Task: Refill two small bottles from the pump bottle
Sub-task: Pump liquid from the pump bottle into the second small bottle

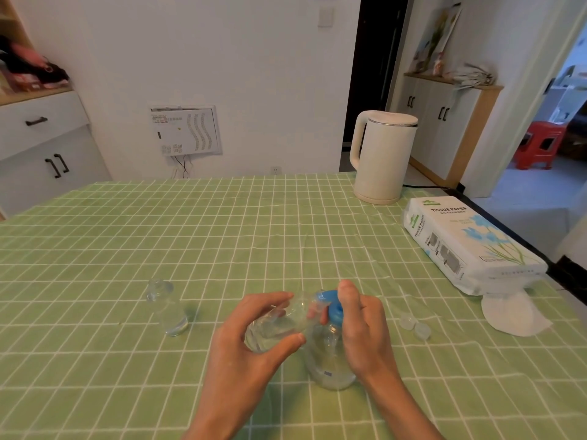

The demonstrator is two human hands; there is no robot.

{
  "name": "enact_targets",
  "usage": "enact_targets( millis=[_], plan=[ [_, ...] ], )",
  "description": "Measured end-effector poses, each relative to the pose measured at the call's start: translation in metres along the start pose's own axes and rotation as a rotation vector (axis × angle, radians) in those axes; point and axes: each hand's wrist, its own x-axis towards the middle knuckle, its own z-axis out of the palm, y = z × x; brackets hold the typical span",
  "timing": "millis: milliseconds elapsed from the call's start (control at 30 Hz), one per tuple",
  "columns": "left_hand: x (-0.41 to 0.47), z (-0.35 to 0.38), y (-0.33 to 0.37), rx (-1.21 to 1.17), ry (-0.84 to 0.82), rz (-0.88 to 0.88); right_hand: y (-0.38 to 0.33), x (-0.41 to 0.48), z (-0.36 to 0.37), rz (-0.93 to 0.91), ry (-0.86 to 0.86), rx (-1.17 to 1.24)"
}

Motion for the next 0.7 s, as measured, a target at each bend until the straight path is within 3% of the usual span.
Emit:
enact_targets(
  millis=[700],
  plan=[
    [-0.0001, 0.0001, -0.0037, 0.015, -0.019, -0.002, -0.0011, 0.0010, -0.0014, -0.016, 0.000, -0.031]
  ],
)
